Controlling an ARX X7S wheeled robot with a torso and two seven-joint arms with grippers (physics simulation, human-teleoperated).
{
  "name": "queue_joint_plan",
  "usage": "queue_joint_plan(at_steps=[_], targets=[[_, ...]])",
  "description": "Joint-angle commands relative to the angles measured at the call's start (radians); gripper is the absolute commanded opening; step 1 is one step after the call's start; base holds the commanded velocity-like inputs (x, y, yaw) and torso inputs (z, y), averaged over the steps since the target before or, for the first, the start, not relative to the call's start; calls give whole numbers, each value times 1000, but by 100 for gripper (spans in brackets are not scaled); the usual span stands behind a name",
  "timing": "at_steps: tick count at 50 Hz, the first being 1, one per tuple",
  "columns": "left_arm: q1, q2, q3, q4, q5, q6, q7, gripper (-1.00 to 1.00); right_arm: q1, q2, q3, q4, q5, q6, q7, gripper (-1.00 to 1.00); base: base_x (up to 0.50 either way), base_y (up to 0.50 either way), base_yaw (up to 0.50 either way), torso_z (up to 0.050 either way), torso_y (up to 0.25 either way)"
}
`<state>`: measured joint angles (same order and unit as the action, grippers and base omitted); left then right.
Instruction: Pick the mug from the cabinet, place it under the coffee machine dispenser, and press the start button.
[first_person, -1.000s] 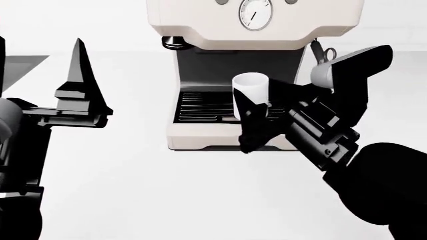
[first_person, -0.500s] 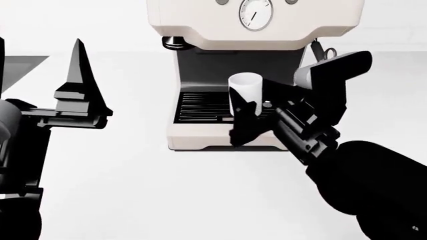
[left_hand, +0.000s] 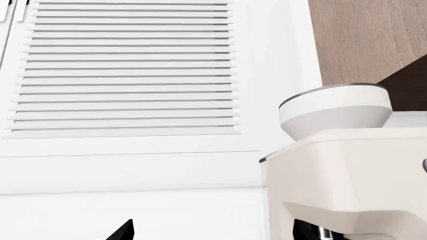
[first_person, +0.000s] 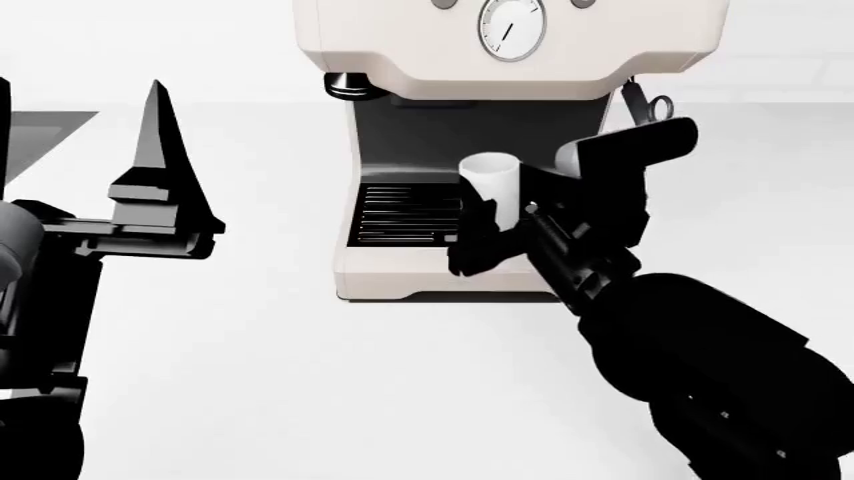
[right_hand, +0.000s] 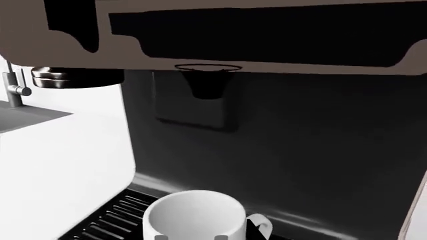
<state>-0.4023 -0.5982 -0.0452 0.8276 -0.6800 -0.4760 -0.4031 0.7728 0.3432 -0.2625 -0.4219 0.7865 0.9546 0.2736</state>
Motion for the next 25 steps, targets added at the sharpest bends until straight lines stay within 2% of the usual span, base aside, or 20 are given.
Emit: queue_joint_plan(at_steps=[1, 25], targets=[[0, -2, 2, -2, -2, 4, 0, 100, 0, -24, -31, 77, -80, -61, -6, -100, 0, 0, 0, 0, 10], [4, -9, 1, 5, -8, 6, -7, 100, 33, -57, -68, 180, -134, -141, -24, -100, 0, 0, 0, 0, 0]])
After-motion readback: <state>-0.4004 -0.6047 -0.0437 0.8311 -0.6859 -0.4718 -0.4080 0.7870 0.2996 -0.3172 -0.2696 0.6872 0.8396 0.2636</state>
